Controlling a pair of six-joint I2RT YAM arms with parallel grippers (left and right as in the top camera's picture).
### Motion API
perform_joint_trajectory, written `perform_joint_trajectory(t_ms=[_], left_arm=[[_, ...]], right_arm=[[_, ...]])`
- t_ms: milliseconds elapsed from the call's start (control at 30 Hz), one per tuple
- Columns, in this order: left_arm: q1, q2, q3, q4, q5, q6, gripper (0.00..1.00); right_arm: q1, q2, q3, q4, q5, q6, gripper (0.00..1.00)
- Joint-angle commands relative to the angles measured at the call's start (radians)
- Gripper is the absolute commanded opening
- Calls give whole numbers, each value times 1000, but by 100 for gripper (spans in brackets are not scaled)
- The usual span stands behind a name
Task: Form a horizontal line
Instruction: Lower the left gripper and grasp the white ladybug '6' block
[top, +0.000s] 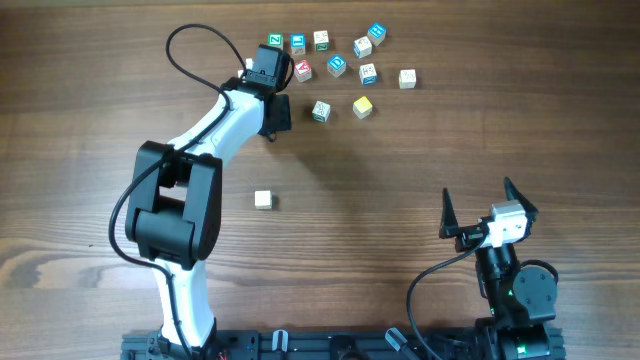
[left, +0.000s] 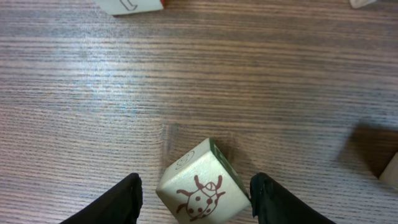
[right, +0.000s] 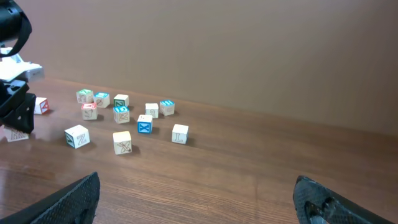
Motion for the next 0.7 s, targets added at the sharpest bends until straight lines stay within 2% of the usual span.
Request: perform_joint_trajectory(t_ms=[0, 333, 400, 500, 533, 667], left_arm=[[5, 13, -6, 21, -13, 29, 57], [5, 13, -6, 27, 33, 47, 52], [5, 13, -6, 8, 32, 33, 47], [10, 13, -6, -19, 32, -119, 50], [11, 13, -6, -11, 32, -216, 53], [11, 13, -6, 28, 32, -356, 59]], right_arm=[[-4, -5, -1, 2, -13, -5, 100], [-4, -5, -1, 2, -13, -5, 100], [-4, -5, -1, 2, -13, -5, 100], [-4, -5, -1, 2, -13, -5, 100], [-4, -5, -1, 2, -13, -5, 100], [-4, -5, -1, 2, -13, -5, 100]])
